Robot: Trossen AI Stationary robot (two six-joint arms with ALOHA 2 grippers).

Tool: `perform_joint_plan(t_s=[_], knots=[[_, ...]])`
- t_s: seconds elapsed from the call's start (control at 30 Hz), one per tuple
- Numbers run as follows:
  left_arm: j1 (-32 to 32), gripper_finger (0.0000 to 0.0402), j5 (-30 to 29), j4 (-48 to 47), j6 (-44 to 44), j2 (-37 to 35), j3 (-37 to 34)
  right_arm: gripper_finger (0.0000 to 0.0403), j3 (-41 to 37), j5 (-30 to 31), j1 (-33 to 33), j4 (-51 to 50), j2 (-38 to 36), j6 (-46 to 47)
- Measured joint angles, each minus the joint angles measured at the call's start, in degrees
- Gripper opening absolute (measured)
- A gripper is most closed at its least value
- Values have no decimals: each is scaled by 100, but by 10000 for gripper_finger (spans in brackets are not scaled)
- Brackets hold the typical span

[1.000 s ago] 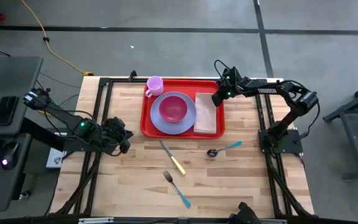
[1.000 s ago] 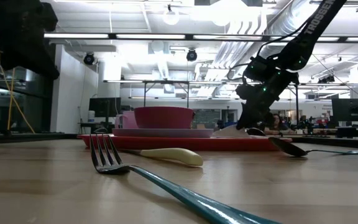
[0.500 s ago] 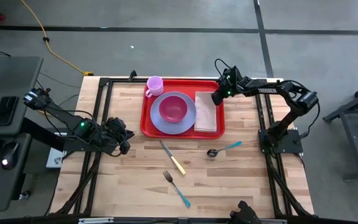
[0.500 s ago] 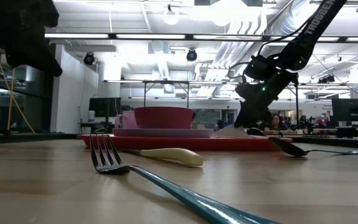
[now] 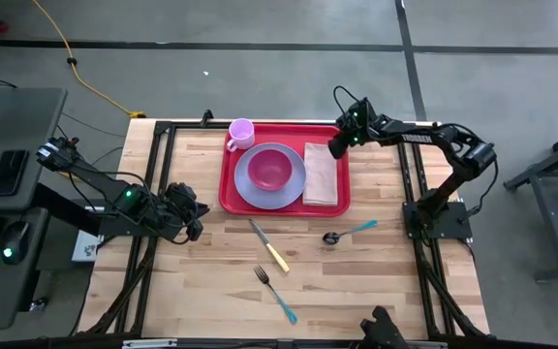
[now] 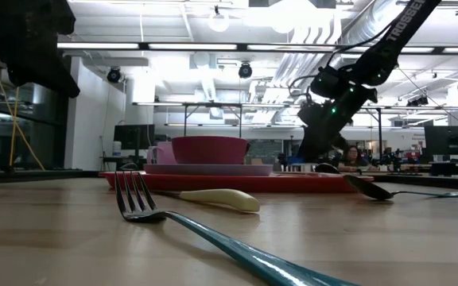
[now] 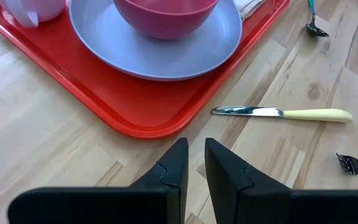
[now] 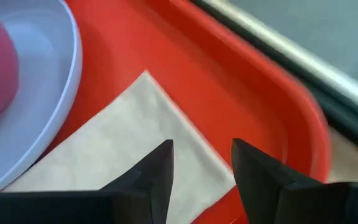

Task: Set up tray
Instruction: Put the blue fork in the center of the light pink napkin

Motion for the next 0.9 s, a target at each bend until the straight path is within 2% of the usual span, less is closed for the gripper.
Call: perform_joint_plan(t_s=[0.2,0.5,0.77,0.9], knots=[[0,85,117,2,82,0,0,155,632,134,0,-870,-16,-254],[0,86,26,57,552,-11,0,156,1693,27,151,-3420,-316,-247],[-2,85,-77,235,750,-17,-2,156,1703,-63,640,-4779,-1236,-426],[-2,85,-27,855,871,-36,-246,156,1703,-57,1060,-5055,-1945,-334]])
